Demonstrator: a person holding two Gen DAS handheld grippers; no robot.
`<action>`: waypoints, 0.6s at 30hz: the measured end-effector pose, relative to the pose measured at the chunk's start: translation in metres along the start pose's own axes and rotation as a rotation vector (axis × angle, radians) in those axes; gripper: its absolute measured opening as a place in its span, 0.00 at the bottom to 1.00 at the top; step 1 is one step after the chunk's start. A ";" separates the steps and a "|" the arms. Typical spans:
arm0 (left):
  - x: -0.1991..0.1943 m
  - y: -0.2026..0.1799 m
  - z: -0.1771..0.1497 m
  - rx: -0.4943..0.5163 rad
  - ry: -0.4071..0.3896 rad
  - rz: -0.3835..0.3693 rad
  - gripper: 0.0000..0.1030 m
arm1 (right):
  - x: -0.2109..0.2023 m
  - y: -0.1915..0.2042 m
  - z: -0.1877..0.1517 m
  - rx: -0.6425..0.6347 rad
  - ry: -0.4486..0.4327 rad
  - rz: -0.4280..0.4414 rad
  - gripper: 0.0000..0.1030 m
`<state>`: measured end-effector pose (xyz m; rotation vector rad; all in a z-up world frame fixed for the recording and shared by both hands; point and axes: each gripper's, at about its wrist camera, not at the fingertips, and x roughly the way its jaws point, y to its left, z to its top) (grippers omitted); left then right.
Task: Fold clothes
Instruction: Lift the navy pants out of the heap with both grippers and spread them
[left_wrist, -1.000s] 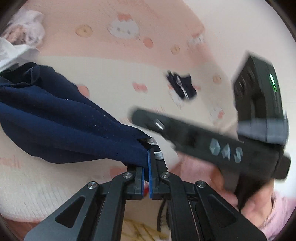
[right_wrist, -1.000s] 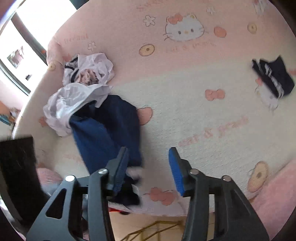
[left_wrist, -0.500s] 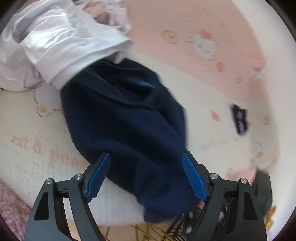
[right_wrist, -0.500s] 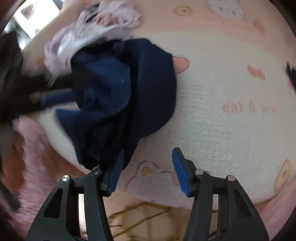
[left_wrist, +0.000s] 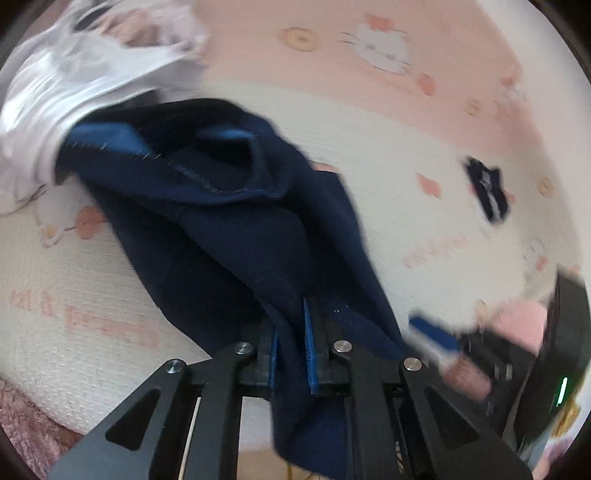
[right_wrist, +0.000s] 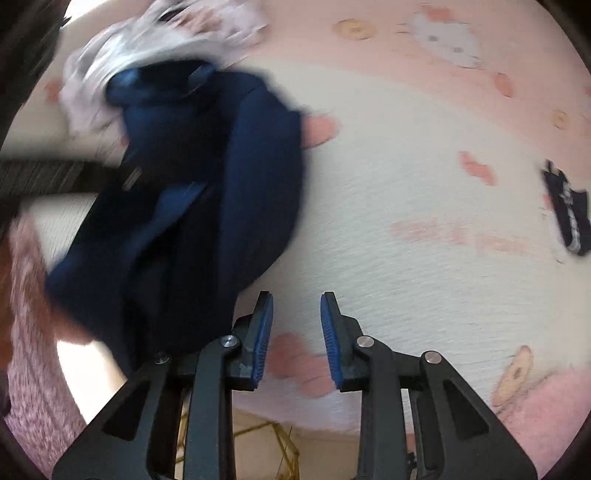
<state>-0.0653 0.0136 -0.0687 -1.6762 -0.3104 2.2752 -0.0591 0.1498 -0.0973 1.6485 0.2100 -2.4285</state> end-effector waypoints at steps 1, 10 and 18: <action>0.001 -0.008 -0.003 0.010 0.007 -0.027 0.11 | -0.004 -0.009 0.003 0.027 -0.017 -0.019 0.26; -0.010 -0.077 -0.019 0.107 -0.006 -0.230 0.11 | -0.038 -0.064 0.006 0.225 -0.116 -0.011 0.37; -0.033 0.009 0.009 -0.144 -0.154 -0.222 0.12 | -0.038 -0.027 -0.003 0.106 -0.100 0.172 0.56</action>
